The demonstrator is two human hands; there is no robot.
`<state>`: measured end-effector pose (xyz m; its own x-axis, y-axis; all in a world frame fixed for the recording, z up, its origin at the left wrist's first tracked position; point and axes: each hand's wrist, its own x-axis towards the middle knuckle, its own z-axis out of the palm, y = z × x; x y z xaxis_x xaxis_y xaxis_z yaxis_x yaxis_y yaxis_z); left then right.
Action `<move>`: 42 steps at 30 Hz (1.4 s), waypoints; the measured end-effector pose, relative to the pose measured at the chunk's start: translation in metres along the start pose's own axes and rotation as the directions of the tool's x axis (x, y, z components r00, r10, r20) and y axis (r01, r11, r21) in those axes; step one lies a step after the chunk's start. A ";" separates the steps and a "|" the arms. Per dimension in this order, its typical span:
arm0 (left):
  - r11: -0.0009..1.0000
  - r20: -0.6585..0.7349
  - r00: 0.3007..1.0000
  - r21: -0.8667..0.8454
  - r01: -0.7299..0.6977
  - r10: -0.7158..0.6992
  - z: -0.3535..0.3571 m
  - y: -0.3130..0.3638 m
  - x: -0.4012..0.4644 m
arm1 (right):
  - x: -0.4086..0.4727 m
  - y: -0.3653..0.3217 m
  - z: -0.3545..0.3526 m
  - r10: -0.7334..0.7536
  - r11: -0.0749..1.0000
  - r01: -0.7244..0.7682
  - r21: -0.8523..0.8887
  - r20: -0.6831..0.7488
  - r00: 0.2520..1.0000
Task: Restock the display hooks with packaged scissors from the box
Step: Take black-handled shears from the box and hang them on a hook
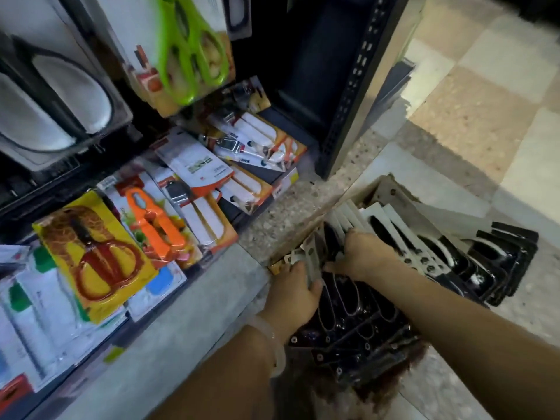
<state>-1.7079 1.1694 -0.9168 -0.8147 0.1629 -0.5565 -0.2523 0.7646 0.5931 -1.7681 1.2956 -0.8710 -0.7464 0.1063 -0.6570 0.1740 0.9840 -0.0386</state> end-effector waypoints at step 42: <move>0.329 -0.158 0.973 -0.939 -0.096 -0.169 -0.039 -0.009 -0.002 | 0.002 0.039 -0.014 -0.116 0.993 0.116 0.003 -0.032 0.993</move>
<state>-1.7246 1.1386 -0.8986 -0.8326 -0.0695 -0.5495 -0.4955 -0.3500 0.7950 -1.7725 1.3359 -0.8632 -0.7819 -0.0042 -0.6234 0.0877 0.9893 -0.1167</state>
